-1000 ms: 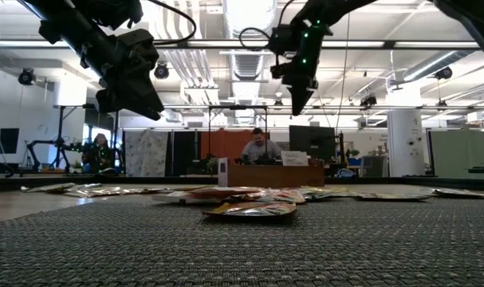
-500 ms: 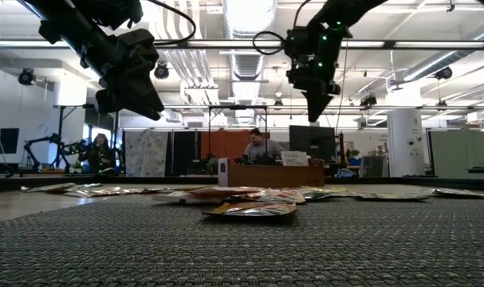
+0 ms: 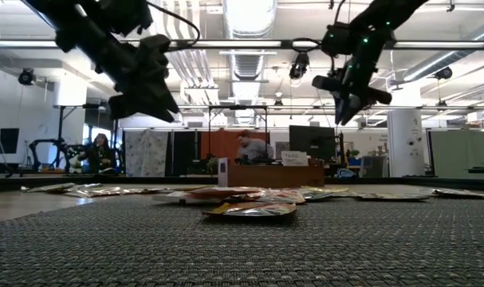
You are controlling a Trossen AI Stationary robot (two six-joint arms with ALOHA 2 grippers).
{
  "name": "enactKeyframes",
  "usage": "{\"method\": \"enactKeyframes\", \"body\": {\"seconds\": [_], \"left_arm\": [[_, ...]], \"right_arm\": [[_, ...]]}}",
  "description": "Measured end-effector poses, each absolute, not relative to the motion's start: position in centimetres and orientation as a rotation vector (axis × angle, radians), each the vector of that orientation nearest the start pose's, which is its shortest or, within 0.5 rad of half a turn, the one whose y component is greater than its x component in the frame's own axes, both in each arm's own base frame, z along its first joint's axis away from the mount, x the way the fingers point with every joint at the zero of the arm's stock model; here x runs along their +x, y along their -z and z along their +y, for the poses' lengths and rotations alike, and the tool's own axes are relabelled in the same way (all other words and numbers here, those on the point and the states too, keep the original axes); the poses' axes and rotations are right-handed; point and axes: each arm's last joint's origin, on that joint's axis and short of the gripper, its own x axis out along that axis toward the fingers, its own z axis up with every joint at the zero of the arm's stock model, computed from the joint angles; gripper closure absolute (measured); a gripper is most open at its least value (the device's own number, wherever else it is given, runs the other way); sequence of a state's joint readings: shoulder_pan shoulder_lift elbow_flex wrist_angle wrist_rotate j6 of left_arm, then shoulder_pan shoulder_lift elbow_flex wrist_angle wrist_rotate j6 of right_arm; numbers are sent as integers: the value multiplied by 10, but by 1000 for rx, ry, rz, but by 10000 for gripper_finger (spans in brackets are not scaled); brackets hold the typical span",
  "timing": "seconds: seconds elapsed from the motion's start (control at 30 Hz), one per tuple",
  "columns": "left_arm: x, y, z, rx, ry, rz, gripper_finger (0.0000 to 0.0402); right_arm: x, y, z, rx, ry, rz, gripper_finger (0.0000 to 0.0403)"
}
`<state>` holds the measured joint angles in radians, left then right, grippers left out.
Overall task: Pick & Place Tea
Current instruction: Adjust the wooden organizer
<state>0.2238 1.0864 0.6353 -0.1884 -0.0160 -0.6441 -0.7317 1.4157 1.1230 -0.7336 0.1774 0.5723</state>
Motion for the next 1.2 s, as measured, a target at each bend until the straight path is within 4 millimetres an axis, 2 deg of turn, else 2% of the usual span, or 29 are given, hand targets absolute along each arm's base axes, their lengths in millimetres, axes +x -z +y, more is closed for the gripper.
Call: {"method": "enactKeyframes", "body": {"seconds": [0.17, 0.3, 0.53, 0.73, 0.93, 1.2], "left_arm": [[227, -212, 66, -727, -407, 572, 291], [237, -203, 77, -730, -387, 581, 291], [255, -203, 98, -731, -432, 581, 291], [280, -196, 124, -799, -522, 572, 291], [300, -186, 148, -806, -615, 603, 291], [301, -183, 164, -805, -697, 622, 291]], "right_arm": [[200, -252, -185, 934, 1150, 717, 334], [203, -235, -188, 1010, 1153, 693, 335], [209, -207, -209, 1027, 1184, 714, 335], [211, -188, -230, 1050, 1221, 751, 335], [222, -182, -245, 1050, 1190, 712, 335], [230, -174, -252, 1038, 1116, 752, 335]]}}
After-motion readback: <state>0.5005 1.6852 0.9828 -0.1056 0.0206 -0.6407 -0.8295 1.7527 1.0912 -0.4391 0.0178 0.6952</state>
